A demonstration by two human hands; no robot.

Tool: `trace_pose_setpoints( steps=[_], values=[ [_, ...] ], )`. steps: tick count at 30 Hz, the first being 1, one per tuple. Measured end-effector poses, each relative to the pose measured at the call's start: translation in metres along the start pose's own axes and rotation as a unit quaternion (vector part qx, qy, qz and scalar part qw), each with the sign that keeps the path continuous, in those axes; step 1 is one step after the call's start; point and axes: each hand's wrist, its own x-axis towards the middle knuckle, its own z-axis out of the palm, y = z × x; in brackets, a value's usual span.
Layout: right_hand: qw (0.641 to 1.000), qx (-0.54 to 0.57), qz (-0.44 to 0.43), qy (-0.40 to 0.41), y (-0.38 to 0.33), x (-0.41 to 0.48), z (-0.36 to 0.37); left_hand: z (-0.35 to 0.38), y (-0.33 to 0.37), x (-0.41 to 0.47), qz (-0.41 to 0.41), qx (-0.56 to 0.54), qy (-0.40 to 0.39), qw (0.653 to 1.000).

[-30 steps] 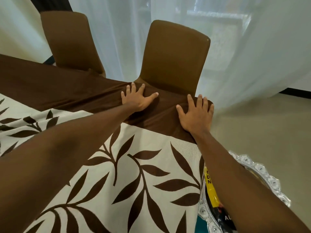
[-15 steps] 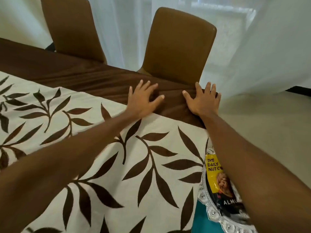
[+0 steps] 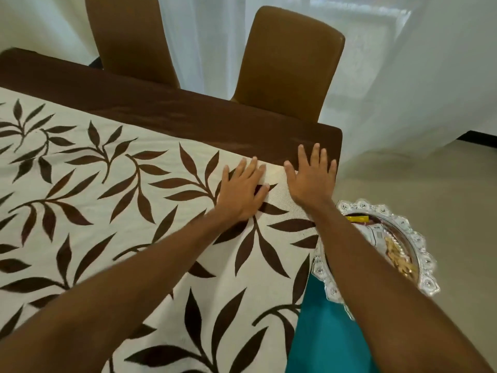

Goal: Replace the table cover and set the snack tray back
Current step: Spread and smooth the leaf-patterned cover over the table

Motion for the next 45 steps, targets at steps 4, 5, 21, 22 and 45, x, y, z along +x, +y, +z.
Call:
trace_pose_setpoints(
  steps=[4, 5, 21, 22, 45],
  values=[
    [0.998, 0.03, 0.035, -0.036, -0.013, -0.013, -0.028, 0.01, 0.004, -0.103, 0.021, -0.018, -0.015, 1.0],
    [0.999, 0.042, 0.009, -0.025, -0.024, -0.03, -0.03, 0.014, 0.002, -0.125, 0.024, -0.015, -0.023, 0.999],
    [0.994, 0.026, -0.096, -0.045, -0.112, -0.357, 0.025, 0.061, -0.021, -0.408, 0.015, 0.004, -0.004, 1.0],
    [0.994, 0.011, -0.101, -0.042, -0.118, -0.385, 0.034, 0.063, -0.019, -0.429, 0.025, -0.001, -0.002, 1.0],
    [0.999, 0.021, -0.03, -0.012, -0.137, -0.519, 0.067, 0.016, -0.157, -0.458, -0.1, -0.025, -0.032, 0.994]
  ],
)
